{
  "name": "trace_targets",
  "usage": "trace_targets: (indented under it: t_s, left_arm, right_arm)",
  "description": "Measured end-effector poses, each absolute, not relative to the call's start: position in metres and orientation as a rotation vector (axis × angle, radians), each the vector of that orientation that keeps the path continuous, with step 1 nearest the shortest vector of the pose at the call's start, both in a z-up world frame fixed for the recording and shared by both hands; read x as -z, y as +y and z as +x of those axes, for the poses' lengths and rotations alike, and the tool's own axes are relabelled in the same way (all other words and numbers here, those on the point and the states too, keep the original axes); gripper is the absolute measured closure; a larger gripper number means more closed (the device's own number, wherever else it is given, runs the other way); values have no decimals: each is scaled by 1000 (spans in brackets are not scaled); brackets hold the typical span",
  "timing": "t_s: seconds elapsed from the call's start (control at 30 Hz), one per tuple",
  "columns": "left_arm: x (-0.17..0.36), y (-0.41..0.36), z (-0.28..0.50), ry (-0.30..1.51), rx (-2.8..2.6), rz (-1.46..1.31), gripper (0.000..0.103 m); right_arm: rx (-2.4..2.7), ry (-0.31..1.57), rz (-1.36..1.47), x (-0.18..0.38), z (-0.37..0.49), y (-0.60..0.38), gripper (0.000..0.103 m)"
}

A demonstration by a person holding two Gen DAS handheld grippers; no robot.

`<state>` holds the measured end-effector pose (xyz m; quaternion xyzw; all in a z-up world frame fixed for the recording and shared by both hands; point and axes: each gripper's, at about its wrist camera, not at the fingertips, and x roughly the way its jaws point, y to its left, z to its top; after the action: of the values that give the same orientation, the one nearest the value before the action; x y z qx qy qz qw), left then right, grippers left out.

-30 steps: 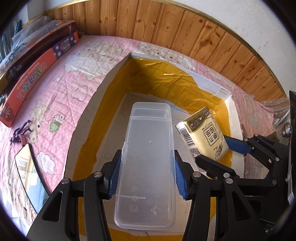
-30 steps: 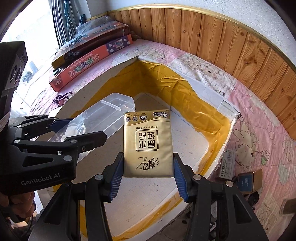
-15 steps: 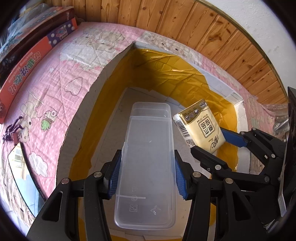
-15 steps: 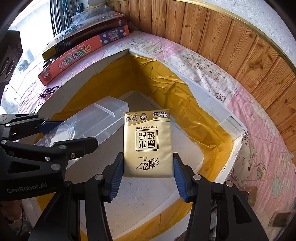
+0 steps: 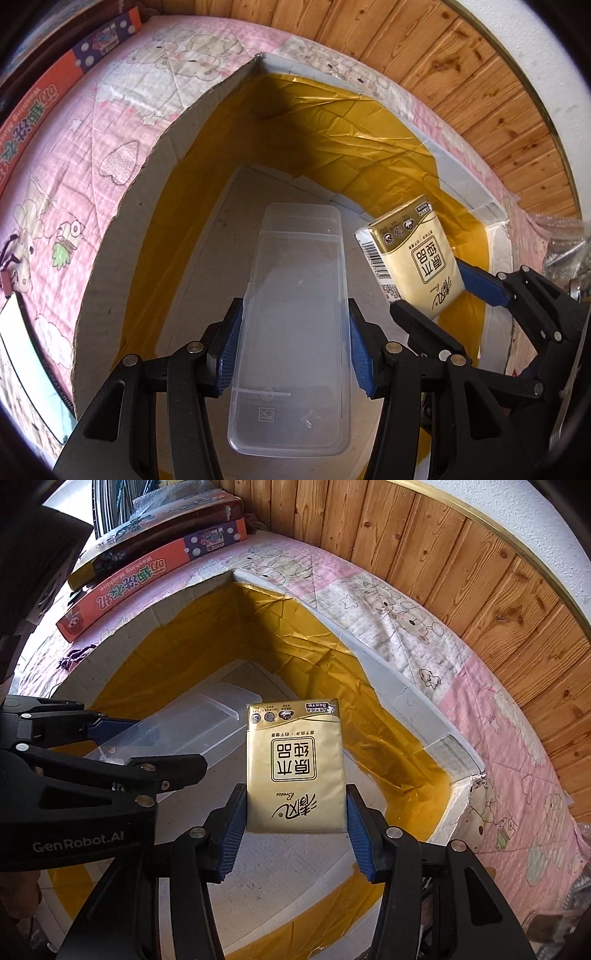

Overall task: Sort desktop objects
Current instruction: 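Open the right tool to drop the gold pack while the left tool releases the clear box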

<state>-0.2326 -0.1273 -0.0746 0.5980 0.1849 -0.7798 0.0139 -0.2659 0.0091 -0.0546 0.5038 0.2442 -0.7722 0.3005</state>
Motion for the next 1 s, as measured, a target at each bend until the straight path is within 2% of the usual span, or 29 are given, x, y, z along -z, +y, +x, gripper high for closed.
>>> trace_targets:
  t_s: [0.13,0.2,0.37,0.63,0.73,0.8,0.87,0.9,0.97,1.0]
  left_arm:
    - [78,-129,-238,555,2424,1849,48]
    - [81,-130,-239,558,2413,1871,48]
    - [87,-135,-238,593,2385,1905,48]
    - [73,-133,-228,615,2390,1887,48]
    - [69,-132,-227,560,2402,1862,48]
    - [61,-134,-221,642,2412,1843,48]
    - [52,-131,-220,549,2495,1780,45]
    - [56,-133,-222,516,2462,1788,46]
    - [55,-137,-220,613,2448,1830,46]
    - [49,-135,-218,595,2477,1823,46]
  right_arm:
    - [2073,641,1339,54,-267,11,48]
    - [2083,633,1333,53,-266,13,42]
    - [2098,591,1335,46,-256,21,41]
    - [2088,424,1341,27,-228,38,39]
    - [2086,364,1328,22,-219,46,36]
    - [2085,316,1322,21,-216,52,36]
    - [2083,253,1311,24,-215,57,36]
    - [2090,221,1308,24,-214,60,36]
    - [2086,180,1302,23,-211,60,36]
    - [2077,170,1301,22,-209,59,36]
